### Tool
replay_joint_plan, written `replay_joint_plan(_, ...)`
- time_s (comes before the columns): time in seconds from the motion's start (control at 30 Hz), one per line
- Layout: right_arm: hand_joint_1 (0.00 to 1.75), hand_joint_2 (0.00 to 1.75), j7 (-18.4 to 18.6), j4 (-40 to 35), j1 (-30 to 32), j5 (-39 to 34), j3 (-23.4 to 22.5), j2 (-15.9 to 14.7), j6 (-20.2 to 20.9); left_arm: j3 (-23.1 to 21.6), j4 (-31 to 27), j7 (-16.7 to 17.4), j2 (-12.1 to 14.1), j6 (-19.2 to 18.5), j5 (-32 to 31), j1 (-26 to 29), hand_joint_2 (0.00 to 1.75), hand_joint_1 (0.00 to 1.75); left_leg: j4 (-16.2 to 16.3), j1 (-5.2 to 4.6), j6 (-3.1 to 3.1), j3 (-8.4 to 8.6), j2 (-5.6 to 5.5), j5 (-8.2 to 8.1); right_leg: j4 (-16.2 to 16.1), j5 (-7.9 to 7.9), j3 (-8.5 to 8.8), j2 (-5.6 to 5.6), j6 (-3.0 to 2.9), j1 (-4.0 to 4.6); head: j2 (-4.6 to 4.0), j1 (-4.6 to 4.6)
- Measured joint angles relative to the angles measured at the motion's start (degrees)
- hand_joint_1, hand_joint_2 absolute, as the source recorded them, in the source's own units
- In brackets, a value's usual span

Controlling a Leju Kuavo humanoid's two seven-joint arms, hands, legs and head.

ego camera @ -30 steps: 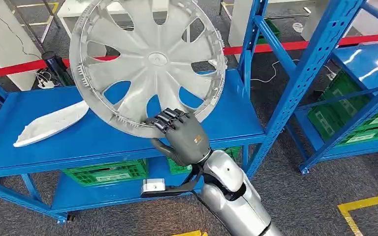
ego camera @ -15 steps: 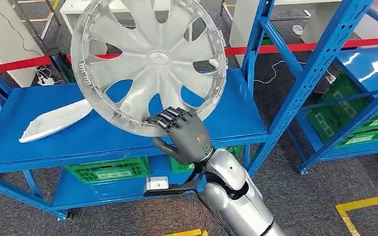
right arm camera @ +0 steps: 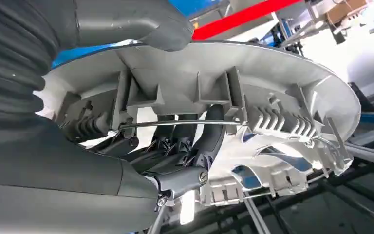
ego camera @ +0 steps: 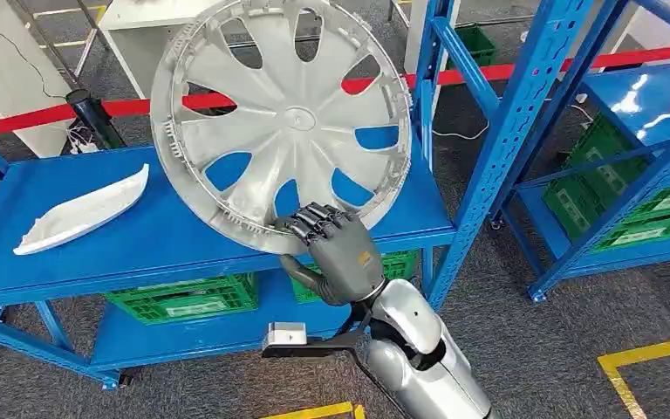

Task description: Take the parts from the cabinet and place them on the table.

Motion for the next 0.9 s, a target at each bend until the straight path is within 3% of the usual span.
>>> replay_joint_plan(0.03, 1.75, 1.75, 0.0, -0.1, 0.3, 0.0, 0.0, 0.0, 0.0, 0.0, 0.0, 1.5, 0.0, 0.0, -0.3, 0.1, 1.75, 0.00, -1.4, -0.01, 0.16, 0.95, 0.00, 1.57, 0.1, 0.22, -0.27, 0.00, 0.03, 0.08, 0.00, 0.00)
replay_joint_plan(0.1, 1.75, 1.75, 0.0, -0.4, 0.5, 0.0, 0.0, 0.0, 0.2, 0.0, 0.0, 2.7, 0.0, 0.0, -0.5, 0.2, 1.75, 0.00, -10.6, -0.10, 0.63, 5.93, 0.00, 6.36, 0.2, 0.71, -0.76, 0.06, 0.29, 0.11, 0.00, 0.02)
replay_joint_plan(0.13, 1.75, 1.75, 0.0, -0.6, 0.5, 0.0, 0.0, 0.0, 0.2, 0.0, 0.0, 2.6, 0.0, 0.0, -0.3, 0.1, 1.75, 0.00, -15.9, -0.16, 0.93, 8.84, 0.00, 7.70, 0.3, 0.96, -0.90, 0.06, 0.58, 0.10, 0.00, -0.02)
replay_joint_plan(0.17, 1.75, 1.75, 0.0, -0.8, 0.5, 0.0, 0.0, 0.1, 0.2, 0.0, 0.0, 2.5, 0.0, 0.0, -0.2, 0.0, 1.75, 0.00, -17.6, -0.56, 0.86, 9.90, -0.04, 6.99, 0.3, 1.32, -1.11, 0.04, 1.01, 0.32, 0.00, 0.04)
replay_joint_plan(0.23, 1.75, 1.75, -0.1, -0.9, 0.3, 0.0, 0.0, 0.1, 0.2, 0.0, 0.0, 1.1, -0.1, -0.5, 0.5, 0.1, 1.75, 0.00, -17.4, -0.85, 1.22, 8.62, -0.21, 8.03, -0.1, 2.36, -1.19, 0.00, 1.71, 0.14, -0.02, -0.07)
replay_joint_plan(0.3, 1.75, 1.75, -0.1, -0.9, 0.5, 0.1, -0.1, 0.1, 0.2, 0.2, -0.1, -0.6, -0.1, -1.3, 1.9, 0.2, 1.75, 0.00, -17.7, -0.81, 2.21, 7.91, -0.16, 8.98, -0.7, 3.36, -1.32, 0.07, 2.53, 0.30, 0.00, -0.03)
replay_joint_plan(0.33, 1.75, 1.75, -0.2, -1.0, 0.6, 0.1, -0.2, 0.1, 0.1, 0.5, -0.1, -1.6, -0.2, -1.9, 3.0, 0.1, 1.75, 0.00, -17.8, -0.38, 2.75, 7.61, 0.21, 9.76, -0.2, 2.28, -1.69, 0.13, 2.75, -0.05, 0.00, -0.07)
replay_joint_plan(0.37, 1.75, 1.75, -0.3, -1.0, 0.6, 0.1, -0.5, 0.1, 0.0, 0.8, -0.3, -3.0, -0.1, -2.5, 4.0, 0.0, 1.75, 0.00, -17.8, -0.41, 3.34, 6.96, 0.15, 10.37, 1.8, -0.94, -2.60, 0.06, 3.13, -0.03, 0.00, 0.18)
replay_joint_plan(0.43, 1.75, 1.75, -0.5, -1.0, 0.8, 0.3, -0.7, 0.1, 0.0, 1.5, -0.5, -4.4, 0.0, -3.0, 4.6, 0.0, 1.75, 0.00, -17.7, -0.48, 3.67, 5.45, 0.27, 11.51, 9.9, -7.40, -4.91, 0.07, 3.67, -0.11, 0.00, 0.24)
replay_joint_plan(0.47, 1.75, 1.75, -0.6, -1.0, 0.9, 0.2, -0.8, 0.1, 0.0, 1.7, -0.5, -4.7, 0.0, -3.1, 4.6, 0.0, 1.75, 0.00, -17.6, -0.54, 3.66, 4.63, 0.32, 12.04, 13.9, -9.10, -5.84, 0.07, 3.84, -0.10, 0.00, 0.26)
replay_joint_plan(0.5, 1.75, 1.75, -0.6, -1.0, 1.1, 0.3, -0.8, 0.1, 0.0, 1.7, -0.5, -4.9, 0.0, -3.2, 4.6, 0.0, 1.75, 0.00, -17.4, -0.56, 3.63, 3.79, 0.39, 12.49, 16.5, -9.23, -6.08, 0.07, 3.90, -0.10, 0.00, 0.24)
replay_joint_plan(0.53, 1.75, 1.75, -0.6, -1.0, 1.2, 0.3, -0.9, 0.1, 0.0, 1.7, -0.5, -5.0, 0.1, -3.2, 4.6, 0.0, 1.75, 0.00, -17.1, -0.56, 3.57, 2.86, 0.43, 12.94, 16.6, -7.84, -5.10, 0.07, 3.87, -0.10, 0.00, 0.26)
replay_joint_plan(0.6, 1.75, 1.75, -0.2, -1.0, 1.2, 0.6, -0.9, 0.1, -0.1, 1.7, -0.5, -4.9, 0.2, -3.4, 4.2, -0.1, 1.75, 0.00, -16.4, -0.56, 3.34, 1.30, 0.44, 13.63, 9.8, -3.97, 0.41, 0.06, 3.54, -0.09, 0.00, 0.24)
replay_joint_plan(0.63, 1.75, 1.75, 0.0, -1.0, 1.2, 0.7, -1.0, 0.1, -0.2, 1.7, -0.5, -4.6, 0.2, -3.5, 3.7, -0.1, 1.75, 0.00, -16.1, -0.56, 3.16, 0.77, 0.41, 13.91, 4.8, -3.36, 4.02, 0.06, 3.24, -0.04, 0.00, 0.26)
replay_joint_plan(0.67, 1.75, 1.75, 0.1, -1.0, 1.2, 0.7, -1.1, 0.1, -0.3, 1.7, -0.5, -4.4, 0.2, -3.5, 3.5, -0.2, 1.75, 0.00, -15.8, -0.69, 2.89, 0.28, 0.39, 14.14, 0.4, -5.33, 6.81, 0.07, 2.72, 0.20, 0.00, 0.24)
replay_joint_plan(0.7, 1.75, 1.75, 0.1, -1.2, 1.3, 0.7, -1.2, 0.2, -0.5, 1.7, -0.5, -4.4, 0.3, -3.6, 3.3, -0.2, 1.75, 0.00, -15.6, -0.74, 2.47, 0.11, 0.34, 14.51, -1.1, -5.57, 7.52, 0.12, 2.38, 0.45, 0.00, 0.09)
replay_joint_plan(0.77, 1.75, 1.75, 0.1, -1.2, 1.2, 0.7, -1.6, 0.1, -0.6, 1.7, -0.5, -4.3, 0.5, -3.8, 3.2, -0.3, 1.75, 0.00, -15.9, -0.60, 1.68, 0.02, 0.37, 15.40, -1.0, -5.06, 6.82, 0.14, 1.86, 0.72, 0.00, 0.42)
replay_joint_plan(0.83, 1.75, 1.75, 0.1, -1.3, 1.2, 0.7, -1.9, 0.2, -1.0, 1.7, -0.5, -3.9, 0.9, -3.8, 3.2, -0.2, 1.75, 0.00, -15.8, -0.43, 1.03, -0.43, 0.25, 15.46, -1.7, -3.69, 6.27, -0.17, 0.78, 0.05, -0.02, 0.46)
replay_joint_plan(0.87, 1.75, 1.75, 0.3, -1.3, 1.2, 0.6, -2.0, 0.2, -1.1, 1.7, -0.5, -3.6, 0.9, -3.8, 3.3, -0.2, 1.75, 0.00, -14.6, -0.50, 0.72, -1.06, 0.19, 13.27, -1.8, -3.11, 5.72, -0.12, 0.49, 0.10, -0.02, 0.35)
replay_joint_plan(0.9, 1.75, 1.75, 0.5, -1.5, 1.2, 0.5, -2.1, 0.2, -1.2, 1.7, -0.5, -3.4, 0.9, -3.8, 3.4, -0.2, 1.75, 0.00, -11.9, -0.44, 0.53, -1.98, 0.18, 10.07, -1.8, -2.62, 5.07, -0.18, -0.02, 0.09, 0.00, 0.18)
